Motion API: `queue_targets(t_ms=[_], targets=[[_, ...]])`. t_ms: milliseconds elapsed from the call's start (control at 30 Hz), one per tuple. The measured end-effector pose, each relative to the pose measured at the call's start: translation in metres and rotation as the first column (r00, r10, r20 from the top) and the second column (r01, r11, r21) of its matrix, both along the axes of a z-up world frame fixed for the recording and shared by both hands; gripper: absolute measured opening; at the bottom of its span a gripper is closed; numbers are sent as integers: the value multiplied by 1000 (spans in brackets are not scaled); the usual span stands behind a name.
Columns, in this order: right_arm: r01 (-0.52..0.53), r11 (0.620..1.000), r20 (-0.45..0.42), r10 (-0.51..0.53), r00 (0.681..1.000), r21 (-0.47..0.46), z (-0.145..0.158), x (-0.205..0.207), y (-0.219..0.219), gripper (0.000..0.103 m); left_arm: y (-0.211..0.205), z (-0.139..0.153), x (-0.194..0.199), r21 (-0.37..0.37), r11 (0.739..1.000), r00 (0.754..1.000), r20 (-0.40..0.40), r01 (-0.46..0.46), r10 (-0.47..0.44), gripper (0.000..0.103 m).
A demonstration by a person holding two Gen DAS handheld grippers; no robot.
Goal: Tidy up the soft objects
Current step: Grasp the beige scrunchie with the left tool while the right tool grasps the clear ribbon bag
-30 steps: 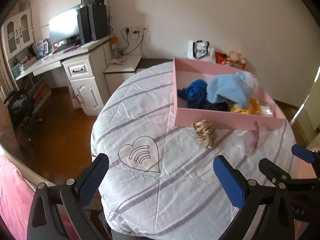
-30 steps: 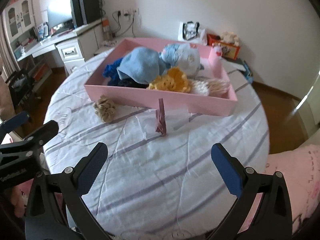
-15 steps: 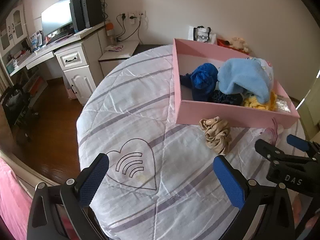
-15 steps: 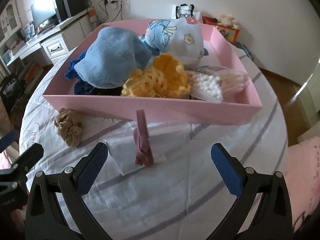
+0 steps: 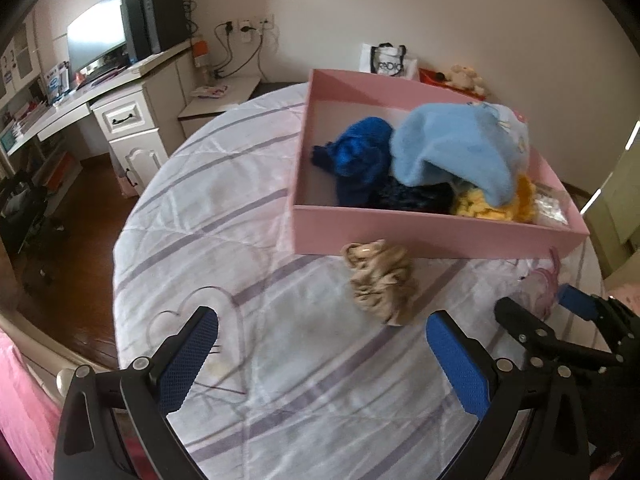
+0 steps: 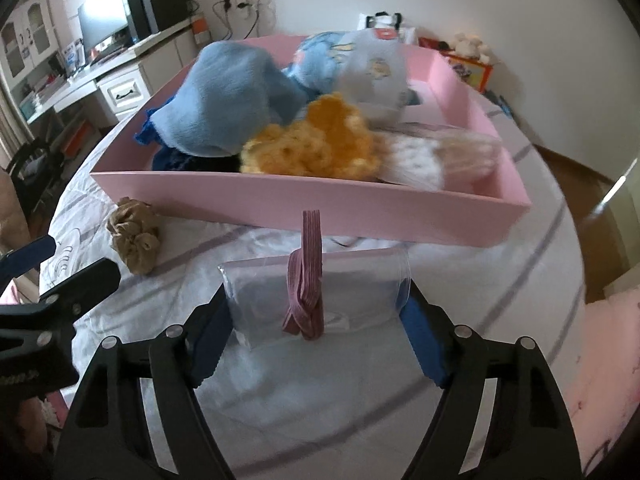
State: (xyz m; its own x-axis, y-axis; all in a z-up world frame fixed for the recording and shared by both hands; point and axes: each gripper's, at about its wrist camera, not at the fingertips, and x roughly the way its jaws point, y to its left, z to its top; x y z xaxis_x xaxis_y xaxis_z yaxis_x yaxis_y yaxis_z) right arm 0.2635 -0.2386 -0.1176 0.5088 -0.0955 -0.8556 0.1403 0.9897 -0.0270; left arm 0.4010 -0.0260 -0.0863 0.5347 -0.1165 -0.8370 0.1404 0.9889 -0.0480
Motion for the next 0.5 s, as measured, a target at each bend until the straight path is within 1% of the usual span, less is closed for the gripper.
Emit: queue_targets(t_ms=[200, 333, 500], targets=[[72, 997, 11, -72, 997, -2, 6, -14, -30, 76, -21, -4, 6, -10, 1000, 1000, -21, 23, -23, 103], [123, 992, 16, -123, 992, 17, 5, -18, -50, 76, -32, -8, 11, 2, 1000, 999, -36, 30, -30, 103], [126, 992, 10, -127, 992, 30, -1, -17, -60, 76, -43, -13, 22, 14, 999, 999, -43, 33, -32, 103]])
